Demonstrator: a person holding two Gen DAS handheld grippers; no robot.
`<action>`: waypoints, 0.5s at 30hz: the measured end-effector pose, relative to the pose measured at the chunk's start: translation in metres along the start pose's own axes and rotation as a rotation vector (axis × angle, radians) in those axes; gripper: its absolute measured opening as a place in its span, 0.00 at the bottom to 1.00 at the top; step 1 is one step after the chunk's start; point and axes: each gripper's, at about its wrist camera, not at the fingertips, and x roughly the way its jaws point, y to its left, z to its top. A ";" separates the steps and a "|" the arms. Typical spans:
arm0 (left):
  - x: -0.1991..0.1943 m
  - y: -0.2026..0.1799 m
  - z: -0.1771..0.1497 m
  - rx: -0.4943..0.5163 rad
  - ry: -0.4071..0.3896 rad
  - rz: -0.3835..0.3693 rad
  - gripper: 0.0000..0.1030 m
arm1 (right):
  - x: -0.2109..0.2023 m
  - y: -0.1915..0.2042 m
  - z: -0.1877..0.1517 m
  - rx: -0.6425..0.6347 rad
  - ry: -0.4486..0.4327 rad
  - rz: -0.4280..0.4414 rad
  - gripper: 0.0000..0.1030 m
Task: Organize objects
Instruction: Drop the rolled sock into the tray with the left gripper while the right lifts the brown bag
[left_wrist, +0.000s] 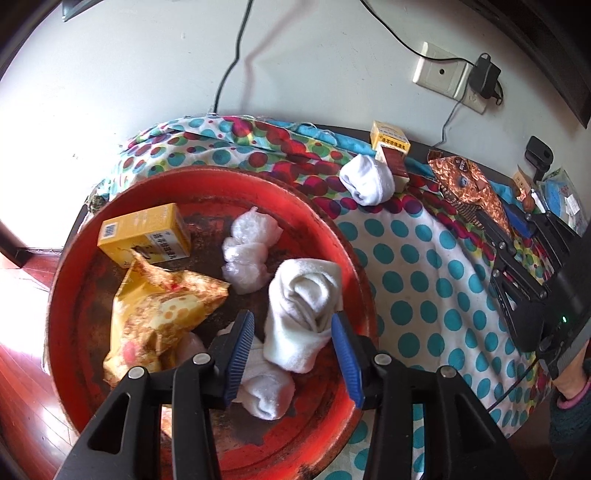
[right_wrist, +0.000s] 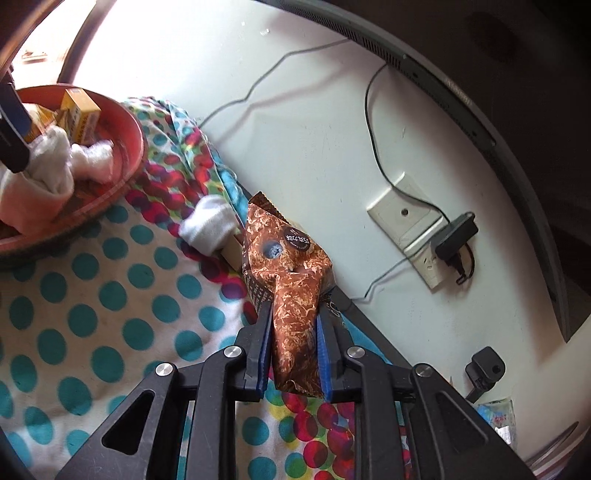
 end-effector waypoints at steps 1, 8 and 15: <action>-0.005 0.005 0.000 -0.011 -0.009 0.007 0.43 | -0.004 0.002 0.004 -0.003 -0.012 0.004 0.19; -0.032 0.051 -0.001 -0.142 -0.055 0.044 0.45 | -0.039 0.024 0.042 -0.023 -0.121 0.061 0.19; -0.046 0.091 -0.007 -0.251 -0.075 0.073 0.45 | -0.070 0.065 0.077 -0.094 -0.224 0.141 0.19</action>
